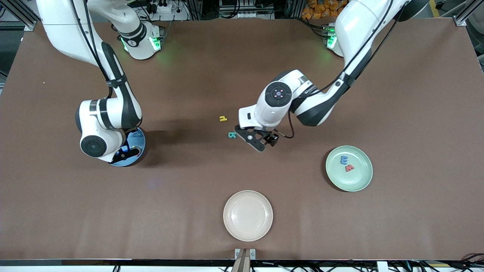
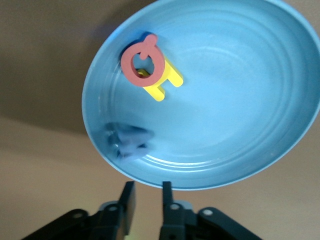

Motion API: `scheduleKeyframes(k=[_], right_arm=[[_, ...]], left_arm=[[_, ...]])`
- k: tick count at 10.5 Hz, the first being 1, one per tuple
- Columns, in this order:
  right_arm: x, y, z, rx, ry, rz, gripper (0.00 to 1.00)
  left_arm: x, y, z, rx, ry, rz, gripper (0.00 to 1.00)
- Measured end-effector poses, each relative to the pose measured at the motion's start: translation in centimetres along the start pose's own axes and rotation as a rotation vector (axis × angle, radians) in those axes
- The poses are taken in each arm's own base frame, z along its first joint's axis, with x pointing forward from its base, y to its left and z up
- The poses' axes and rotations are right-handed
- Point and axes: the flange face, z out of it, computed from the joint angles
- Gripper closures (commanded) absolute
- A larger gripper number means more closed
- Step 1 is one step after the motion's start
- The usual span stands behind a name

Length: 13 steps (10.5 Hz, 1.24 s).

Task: Sort uppercase to blue plate, lowercase to green plate
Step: 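Release the blue M on the blue plate while the left gripper reaches letters, then lower the left gripper onto the yellow h and close on it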

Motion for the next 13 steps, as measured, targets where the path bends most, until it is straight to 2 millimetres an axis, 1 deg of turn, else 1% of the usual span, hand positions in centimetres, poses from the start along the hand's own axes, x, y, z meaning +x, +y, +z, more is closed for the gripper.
scheduleKeyframes(k=[2,3,5,7,9,11,13], right_arm=[[0.1,0.2,-0.5,-0.003,0.011,0.003,0.04],[0.2,0.4,-1.1,-0.005,0.022,0.005,0.04],[0.2,1.0,-2.5,-0.012,0.049,0.016,0.00],[-0.1,1.7,-4.0,-0.012,0.064,0.028,0.00],[-0.7,2.6,-6.3,-0.013,0.104,0.043,0.00],[-1.1,4.0,-8.2,-0.012,0.150,0.066,0.00],[-1.1,4.3,-10.0,-0.015,0.189,0.101,0.00]], left_arm=[[0.1,0.6,2.0,0.004,0.011,0.090,0.00],[0.2,0.7,2.6,0.000,0.017,0.124,0.00],[0.2,1.6,3.1,-0.004,0.019,0.165,0.00],[0.2,2.7,3.3,-0.006,0.018,0.184,0.00],[0.2,3.5,3.4,-0.007,0.017,0.177,0.00],[0.2,5.7,3.5,-0.010,0.016,0.146,0.00],[0.0,8.3,3.8,-0.014,0.012,0.154,0.00]])
